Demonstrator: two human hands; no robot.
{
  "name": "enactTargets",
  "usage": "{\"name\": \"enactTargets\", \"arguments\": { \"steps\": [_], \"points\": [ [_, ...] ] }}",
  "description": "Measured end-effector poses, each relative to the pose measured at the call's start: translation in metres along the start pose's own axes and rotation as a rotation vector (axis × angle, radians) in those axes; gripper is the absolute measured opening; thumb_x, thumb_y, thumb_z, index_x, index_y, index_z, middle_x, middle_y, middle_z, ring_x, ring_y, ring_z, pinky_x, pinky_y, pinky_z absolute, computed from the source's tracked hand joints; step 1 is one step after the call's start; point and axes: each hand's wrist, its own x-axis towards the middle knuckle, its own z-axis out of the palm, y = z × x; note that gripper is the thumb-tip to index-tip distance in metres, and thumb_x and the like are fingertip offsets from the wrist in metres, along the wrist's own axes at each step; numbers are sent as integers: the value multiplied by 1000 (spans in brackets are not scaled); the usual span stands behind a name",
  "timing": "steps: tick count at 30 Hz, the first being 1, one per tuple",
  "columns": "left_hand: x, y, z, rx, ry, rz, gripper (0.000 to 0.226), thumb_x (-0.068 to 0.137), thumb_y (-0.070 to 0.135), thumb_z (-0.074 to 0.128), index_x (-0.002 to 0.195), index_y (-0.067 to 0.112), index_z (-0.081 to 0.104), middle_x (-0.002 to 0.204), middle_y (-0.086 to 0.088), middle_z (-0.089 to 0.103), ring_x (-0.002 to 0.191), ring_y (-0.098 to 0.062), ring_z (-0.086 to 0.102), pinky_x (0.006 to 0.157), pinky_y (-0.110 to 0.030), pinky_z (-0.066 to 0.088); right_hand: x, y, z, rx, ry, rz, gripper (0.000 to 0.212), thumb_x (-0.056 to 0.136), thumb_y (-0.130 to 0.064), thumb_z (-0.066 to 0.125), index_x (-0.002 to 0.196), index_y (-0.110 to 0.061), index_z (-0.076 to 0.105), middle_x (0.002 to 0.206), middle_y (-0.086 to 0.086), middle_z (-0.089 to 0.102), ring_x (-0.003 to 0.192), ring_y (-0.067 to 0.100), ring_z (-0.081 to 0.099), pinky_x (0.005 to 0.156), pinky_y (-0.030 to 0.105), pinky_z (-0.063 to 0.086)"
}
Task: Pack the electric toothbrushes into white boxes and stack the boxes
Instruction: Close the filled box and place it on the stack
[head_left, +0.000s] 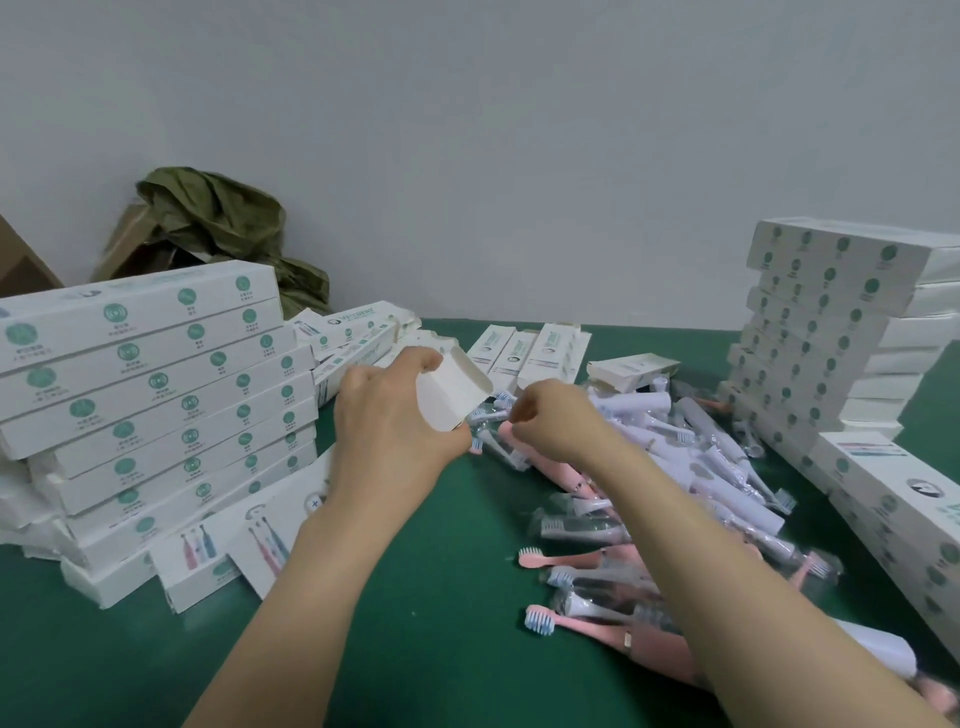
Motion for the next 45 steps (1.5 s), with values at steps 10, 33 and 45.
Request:
{"name": "enactTargets", "arguments": {
  "steps": [10, 33, 45],
  "points": [
    [-12, 24, 5, -61, -90, 20, 61, 64, 20, 77, 121, 24, 58, 88, 9, 51, 92, -8, 25, 76, -25, 25, 3, 6, 44, -475, 36, 23, 28, 93, -9, 46, 119, -6, 54, 120, 12, 57, 112, 29, 54, 86, 35, 45],
    [4, 18, 10, -53, -75, -34, 55, 61, 31, 77, 112, 27, 56, 99, 1, 59, 90, -14, 33, 86, -39, 38, -43, -31, -53, 173, 278, -485, 21, 97, -6, 46, 102, -10, 67, 107, 2, 49, 81, 4, 48, 73, 5, 35],
    [11, 36, 8, -187, -170, -52, 49, 65, 26, 76, 107, 33, 52, 98, 18, 51, 103, -16, 48, 74, -25, 30, -43, -28, -56, 606, 413, -334, 24, 78, -4, 74, 94, -15, 59, 78, 1, 66, 64, 9, 65, 64, 17, 52]
  ]
}}
